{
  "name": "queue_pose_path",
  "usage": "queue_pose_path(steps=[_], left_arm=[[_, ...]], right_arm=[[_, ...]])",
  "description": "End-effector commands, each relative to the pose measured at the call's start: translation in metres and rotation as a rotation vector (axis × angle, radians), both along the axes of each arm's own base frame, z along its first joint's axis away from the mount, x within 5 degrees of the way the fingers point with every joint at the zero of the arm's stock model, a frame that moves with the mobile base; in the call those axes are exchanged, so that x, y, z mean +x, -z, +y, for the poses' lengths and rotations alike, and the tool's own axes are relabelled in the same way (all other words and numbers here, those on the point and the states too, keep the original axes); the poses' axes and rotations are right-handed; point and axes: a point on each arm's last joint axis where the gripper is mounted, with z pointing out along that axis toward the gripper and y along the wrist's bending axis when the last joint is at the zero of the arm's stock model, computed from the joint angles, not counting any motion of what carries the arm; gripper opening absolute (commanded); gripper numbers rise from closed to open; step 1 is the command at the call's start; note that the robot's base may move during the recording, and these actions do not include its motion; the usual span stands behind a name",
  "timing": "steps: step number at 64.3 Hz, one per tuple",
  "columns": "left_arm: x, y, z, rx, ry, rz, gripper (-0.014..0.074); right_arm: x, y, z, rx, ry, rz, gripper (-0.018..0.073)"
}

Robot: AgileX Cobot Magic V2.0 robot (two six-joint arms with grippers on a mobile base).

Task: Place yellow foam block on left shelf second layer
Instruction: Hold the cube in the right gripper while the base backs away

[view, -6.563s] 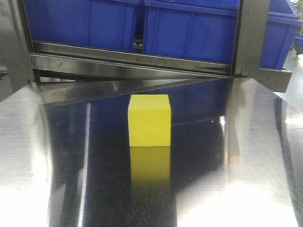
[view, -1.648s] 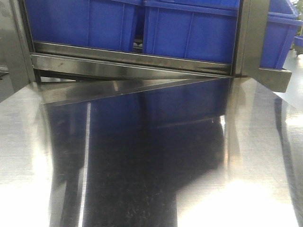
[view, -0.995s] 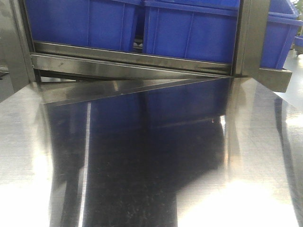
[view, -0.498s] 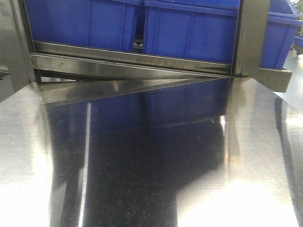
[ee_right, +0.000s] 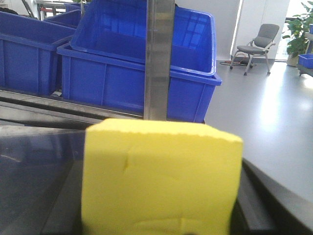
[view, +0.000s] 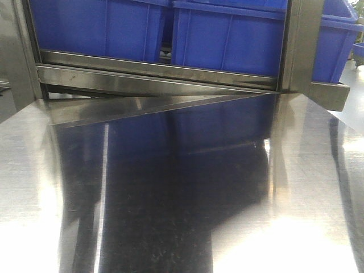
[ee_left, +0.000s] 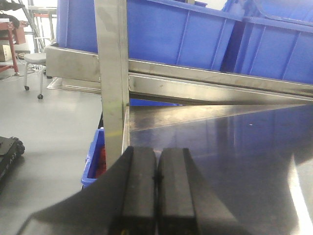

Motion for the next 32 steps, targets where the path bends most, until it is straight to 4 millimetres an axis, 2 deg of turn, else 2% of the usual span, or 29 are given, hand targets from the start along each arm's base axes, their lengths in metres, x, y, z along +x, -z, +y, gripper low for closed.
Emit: queue_pose_path(steps=[1, 32], left_arm=[[0.0010, 0.0011, -0.0012, -0.016, 0.013, -0.056, 0.0136], [0.0010, 0.0011, -0.0012, -0.016, 0.013, -0.056, 0.0136]], right_arm=[[-0.0017, -0.0159, 0.0009, -0.019, -0.004, -0.107, 0.0358], [-0.0016, -0.0157, 0.0009, -0.019, -0.003, -0.104, 0.0358]])
